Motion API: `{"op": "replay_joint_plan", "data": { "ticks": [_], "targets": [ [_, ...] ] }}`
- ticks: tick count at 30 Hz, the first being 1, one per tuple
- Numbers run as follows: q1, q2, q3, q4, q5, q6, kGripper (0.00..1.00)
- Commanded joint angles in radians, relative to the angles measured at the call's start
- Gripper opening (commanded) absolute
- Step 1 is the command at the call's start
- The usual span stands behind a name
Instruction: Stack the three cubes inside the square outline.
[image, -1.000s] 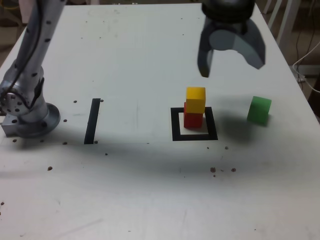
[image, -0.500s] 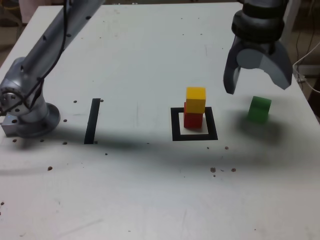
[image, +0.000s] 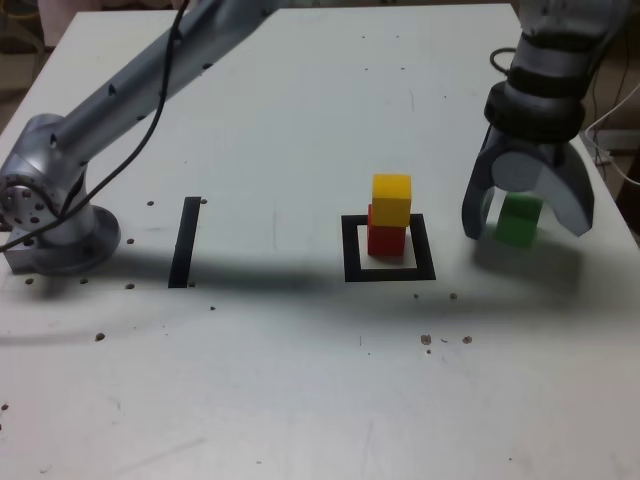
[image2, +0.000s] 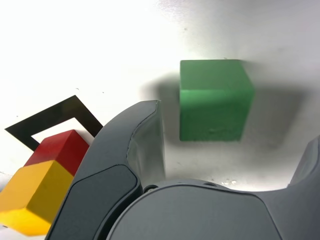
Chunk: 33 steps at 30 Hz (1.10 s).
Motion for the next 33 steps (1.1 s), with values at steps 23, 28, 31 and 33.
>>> {"op": "replay_joint_plan", "data": {
  "ticks": [23,28,31,33],
  "targets": [
    [-0.002,0.014,-0.001,0.033,0.043,0.027,0.29],
    [-0.003,0.013,0.001,0.034,0.046,0.027,0.29],
    [-0.003,0.013,0.002,0.036,0.046,0.027,0.28],
    [-0.003,0.012,0.003,0.036,0.048,0.027,0.28]
  ]
}}
